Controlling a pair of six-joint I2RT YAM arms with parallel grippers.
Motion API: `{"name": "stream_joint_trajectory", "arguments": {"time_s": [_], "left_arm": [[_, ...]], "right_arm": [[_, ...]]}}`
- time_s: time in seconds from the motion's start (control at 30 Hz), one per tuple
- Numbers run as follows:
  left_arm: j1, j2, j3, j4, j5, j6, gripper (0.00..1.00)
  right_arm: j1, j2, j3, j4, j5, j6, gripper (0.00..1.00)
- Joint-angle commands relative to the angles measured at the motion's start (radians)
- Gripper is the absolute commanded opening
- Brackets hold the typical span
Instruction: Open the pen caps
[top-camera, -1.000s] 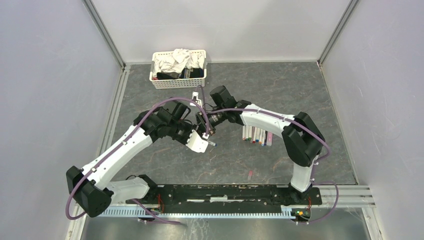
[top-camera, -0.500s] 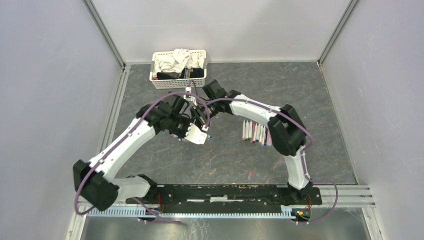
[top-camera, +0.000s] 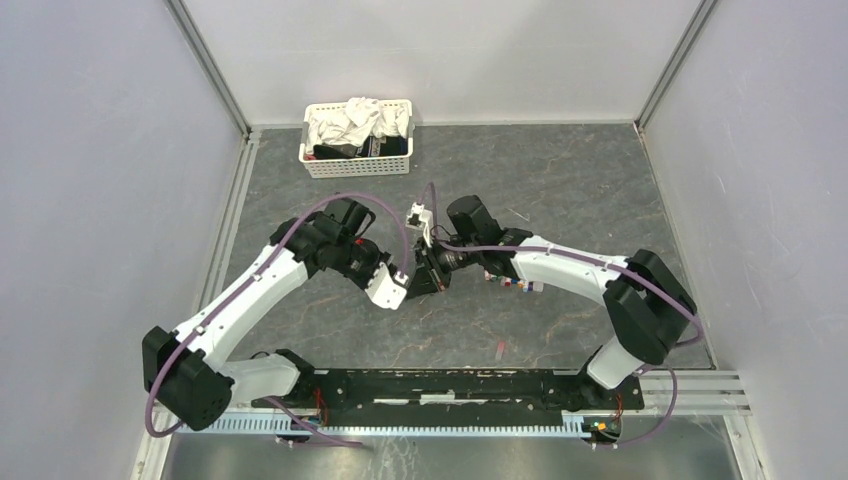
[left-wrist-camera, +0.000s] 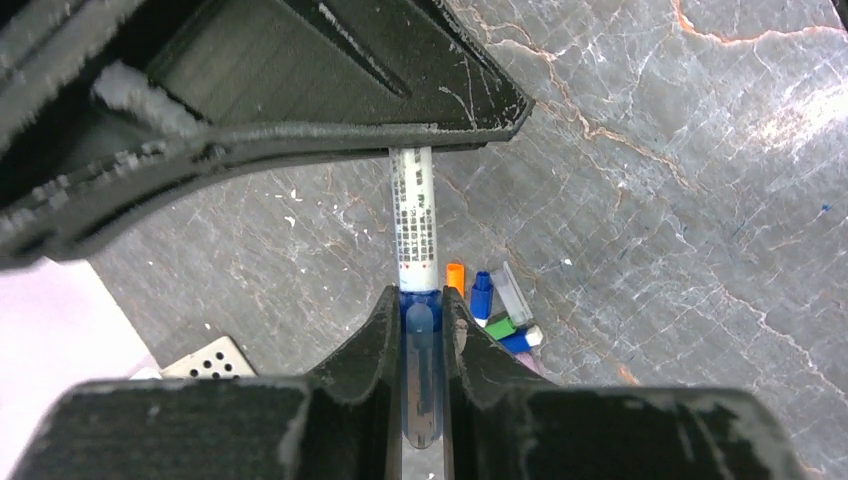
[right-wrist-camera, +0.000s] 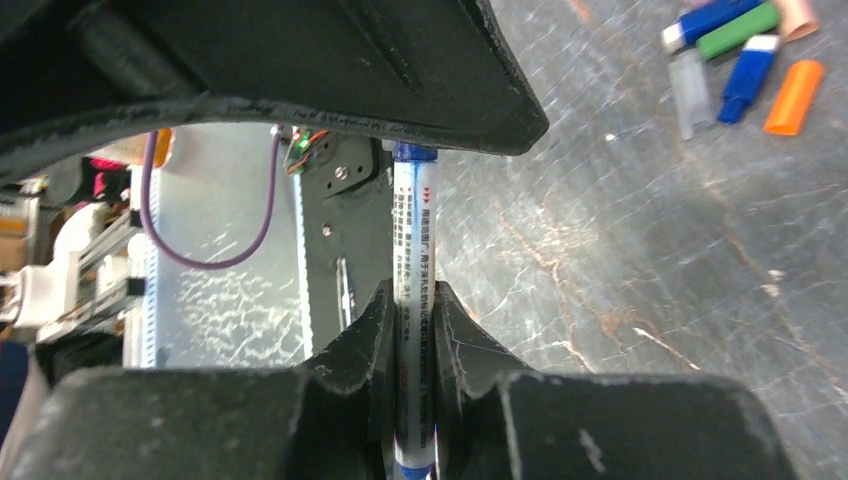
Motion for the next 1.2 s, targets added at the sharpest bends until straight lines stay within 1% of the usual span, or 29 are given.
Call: {"name": "stream_joint_trajectory", "arguments": {"time_s": [0.0, 0.03, 0.07, 0.17, 0.23, 0.37, 0.4, 0.5, 0.63, 0.7, 0.73, 0.83, 0.93, 1.0, 1.07, 1.1, 1.13, 1.17], "left_arm": [[-0.045, -0.076, -0.005, -0.032, -0.317, 0.006, 0.02], [-0.069, -0.078, 0.003, -0.033, -0.299, -0.012, 0.02], [-0.084, -0.08, 0.01, -0.032, -0.274, -0.022, 0.02], [-0.115, -0.089, 0.021, -0.031, -0.201, -0.036, 0.02], [-0.134, -0.091, 0.019, -0.02, -0.181, -0.055, 0.02], [-0.154, -0.077, 0.029, -0.01, -0.172, -0.092, 0.02], [-0.155, -0.075, 0.03, -0.01, -0.169, -0.095, 0.02], [-0.16, -0.066, 0.035, -0.006, -0.165, -0.124, 0.02], [-0.16, -0.061, 0.033, 0.009, -0.178, -0.138, 0.02], [-0.16, -0.061, 0.025, 0.027, -0.186, -0.142, 0.02], [-0.16, -0.058, 0.021, 0.029, -0.194, -0.136, 0.02], [-0.162, -0.04, 0.012, 0.041, -0.217, -0.148, 0.02], [-0.175, -0.02, 0.009, 0.061, -0.203, -0.138, 0.02], [-0.218, -0.003, 0.014, 0.123, -0.205, -0.15, 0.02], [-0.275, 0.042, 0.051, 0.147, -0.224, -0.153, 0.02], [-0.293, 0.081, 0.086, 0.142, -0.251, -0.157, 0.02], [-0.291, 0.104, 0.125, 0.112, -0.308, -0.161, 0.02], [-0.228, 0.108, 0.151, 0.07, -0.358, -0.133, 0.02]], "right_arm": [[-0.012, 0.059, 0.058, -0.303, -0.146, -0.021, 0.2], [-0.012, 0.071, 0.087, -0.284, -0.16, -0.004, 0.34], [-0.011, 0.084, 0.114, -0.24, -0.183, 0.037, 0.39], [0.0, 0.119, 0.183, -0.138, -0.233, 0.131, 0.46], [0.009, 0.144, 0.224, -0.092, -0.248, 0.173, 0.49], [0.027, 0.19, 0.272, -0.003, -0.261, 0.264, 0.5], [0.028, 0.203, 0.28, 0.034, -0.26, 0.276, 0.48], [0.032, 0.233, 0.306, 0.044, -0.257, 0.291, 0.39], [0.034, 0.245, 0.316, 0.046, -0.255, 0.302, 0.13], [0.034, 0.243, 0.322, 0.032, -0.25, 0.296, 0.03], [0.034, 0.243, 0.329, 0.025, -0.245, 0.293, 0.0], [0.033, 0.257, 0.377, 0.007, -0.243, 0.284, 0.0], [0.033, 0.32, 0.486, -0.038, -0.243, 0.294, 0.0], [0.032, 0.411, 0.63, -0.081, -0.243, 0.3, 0.0], [0.031, 0.554, 0.833, -0.148, -0.236, 0.306, 0.0], [0.024, 0.627, 0.958, -0.302, -0.191, 0.216, 0.0], [0.011, 0.667, 1.031, -0.623, -0.127, 0.025, 0.0], [0.016, 0.632, 0.978, -0.892, -0.034, -0.197, 0.0]]}}
